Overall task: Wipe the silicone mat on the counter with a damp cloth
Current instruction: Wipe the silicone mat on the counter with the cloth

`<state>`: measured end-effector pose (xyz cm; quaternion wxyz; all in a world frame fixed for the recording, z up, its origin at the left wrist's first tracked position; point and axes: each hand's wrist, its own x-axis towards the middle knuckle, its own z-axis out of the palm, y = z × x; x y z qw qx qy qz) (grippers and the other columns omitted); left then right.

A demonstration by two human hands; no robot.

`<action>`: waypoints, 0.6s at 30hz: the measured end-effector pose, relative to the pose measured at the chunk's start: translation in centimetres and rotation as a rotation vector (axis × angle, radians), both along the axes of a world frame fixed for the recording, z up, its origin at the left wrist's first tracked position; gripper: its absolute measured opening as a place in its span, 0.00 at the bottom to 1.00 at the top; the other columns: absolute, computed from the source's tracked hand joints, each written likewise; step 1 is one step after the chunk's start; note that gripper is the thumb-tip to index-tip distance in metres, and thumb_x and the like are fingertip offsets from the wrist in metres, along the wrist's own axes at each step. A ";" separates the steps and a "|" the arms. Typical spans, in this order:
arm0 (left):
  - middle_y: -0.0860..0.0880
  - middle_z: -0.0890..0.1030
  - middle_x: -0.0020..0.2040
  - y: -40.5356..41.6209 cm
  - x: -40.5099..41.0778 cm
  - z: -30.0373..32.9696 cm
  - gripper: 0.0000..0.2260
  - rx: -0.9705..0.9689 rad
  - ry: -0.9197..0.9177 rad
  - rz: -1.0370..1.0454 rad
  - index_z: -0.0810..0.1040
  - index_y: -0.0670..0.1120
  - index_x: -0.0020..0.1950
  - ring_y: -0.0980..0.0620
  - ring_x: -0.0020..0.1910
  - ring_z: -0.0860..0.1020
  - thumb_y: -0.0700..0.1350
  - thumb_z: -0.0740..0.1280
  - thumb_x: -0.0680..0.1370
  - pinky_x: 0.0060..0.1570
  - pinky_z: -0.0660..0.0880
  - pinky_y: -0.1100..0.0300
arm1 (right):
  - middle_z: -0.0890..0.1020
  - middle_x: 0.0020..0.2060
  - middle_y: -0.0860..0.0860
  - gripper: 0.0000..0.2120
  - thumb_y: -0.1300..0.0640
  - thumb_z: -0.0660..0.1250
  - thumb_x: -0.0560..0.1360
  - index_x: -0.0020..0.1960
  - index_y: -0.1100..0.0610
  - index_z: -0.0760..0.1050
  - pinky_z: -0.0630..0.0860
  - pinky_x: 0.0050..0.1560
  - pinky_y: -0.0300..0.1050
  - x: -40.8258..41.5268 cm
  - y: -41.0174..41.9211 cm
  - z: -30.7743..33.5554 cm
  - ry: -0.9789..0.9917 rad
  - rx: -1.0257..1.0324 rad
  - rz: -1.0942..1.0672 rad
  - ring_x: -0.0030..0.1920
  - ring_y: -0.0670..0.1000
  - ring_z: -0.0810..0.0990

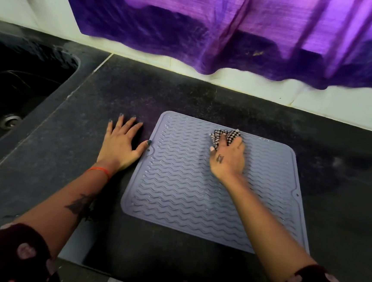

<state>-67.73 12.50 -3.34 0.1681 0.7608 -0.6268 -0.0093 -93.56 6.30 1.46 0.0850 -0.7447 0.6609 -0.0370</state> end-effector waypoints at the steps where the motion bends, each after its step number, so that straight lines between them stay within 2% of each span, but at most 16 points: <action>1: 0.46 0.63 0.74 0.0 0.0 0.0 0.37 -0.001 0.002 -0.001 0.66 0.47 0.72 0.44 0.76 0.52 0.68 0.46 0.71 0.74 0.44 0.45 | 0.60 0.66 0.61 0.27 0.46 0.57 0.79 0.74 0.55 0.57 0.68 0.60 0.49 0.1 -0.2 0.2 -0.097 0.044 0.019 0.64 0.60 0.64; 3: 0.46 0.63 0.74 0.0 0.1 0.0 0.37 0.002 -0.001 -0.005 0.66 0.48 0.72 0.44 0.76 0.52 0.68 0.46 0.71 0.74 0.44 0.46 | 0.62 0.67 0.59 0.26 0.46 0.57 0.79 0.74 0.51 0.58 0.67 0.62 0.47 -0.1 -0.8 0.7 -0.293 0.114 -0.040 0.63 0.59 0.68; 4: 0.46 0.63 0.74 0.0 0.1 0.0 0.37 0.001 0.002 -0.004 0.66 0.47 0.72 0.44 0.76 0.52 0.68 0.46 0.71 0.74 0.44 0.46 | 0.62 0.67 0.59 0.26 0.46 0.57 0.79 0.74 0.50 0.58 0.68 0.61 0.47 -0.4 -0.9 0.8 -0.304 0.093 -0.087 0.63 0.59 0.68; 6: 0.46 0.63 0.74 -0.1 0.1 -0.1 0.37 0.002 0.007 -0.004 0.66 0.47 0.72 0.44 0.76 0.52 0.68 0.47 0.71 0.74 0.44 0.45 | 0.60 0.68 0.61 0.27 0.47 0.56 0.79 0.75 0.52 0.55 0.70 0.59 0.49 -0.4 -0.4 0.8 -0.134 0.016 -0.144 0.63 0.59 0.66; 8: 0.46 0.63 0.74 -0.1 0.1 -0.2 0.37 0.009 0.001 -0.007 0.66 0.48 0.72 0.44 0.76 0.52 0.68 0.46 0.71 0.74 0.44 0.45 | 0.60 0.66 0.62 0.28 0.48 0.58 0.78 0.75 0.54 0.54 0.72 0.53 0.49 0.5 0.8 0.2 0.029 -0.024 -0.099 0.63 0.60 0.64; 11: 0.46 0.63 0.74 -0.1 0.1 -0.1 0.38 0.014 -0.003 -0.002 0.66 0.48 0.72 0.44 0.76 0.52 0.68 0.45 0.71 0.74 0.44 0.45 | 0.61 0.63 0.60 0.31 0.51 0.62 0.76 0.74 0.58 0.54 0.71 0.45 0.45 2.9 1.7 -0.2 0.105 -0.031 -0.017 0.60 0.58 0.64; 14: 0.46 0.63 0.74 -0.1 0.1 -0.1 0.38 0.017 -0.003 -0.008 0.65 0.48 0.72 0.44 0.76 0.51 0.69 0.45 0.71 0.74 0.44 0.45 | 0.61 0.63 0.60 0.29 0.50 0.61 0.77 0.73 0.58 0.56 0.73 0.52 0.48 4.0 1.6 -0.1 0.037 -0.023 0.040 0.61 0.59 0.64; 16: 0.46 0.63 0.74 -0.1 0.1 0.0 0.38 0.018 -0.002 -0.010 0.65 0.48 0.72 0.44 0.76 0.51 0.69 0.45 0.71 0.74 0.44 0.45 | 0.62 0.64 0.60 0.26 0.48 0.59 0.78 0.73 0.55 0.59 0.71 0.57 0.48 3.7 0.9 0.1 -0.113 0.051 0.084 0.61 0.59 0.67; 18: 0.46 0.63 0.74 0.0 0.1 0.0 0.37 0.019 0.002 -0.008 0.65 0.48 0.72 0.44 0.76 0.51 0.69 0.45 0.71 0.74 0.44 0.46 | 0.64 0.63 0.58 0.25 0.46 0.59 0.78 0.73 0.51 0.60 0.69 0.59 0.45 2.8 0.0 0.8 -0.278 0.100 0.028 0.60 0.58 0.70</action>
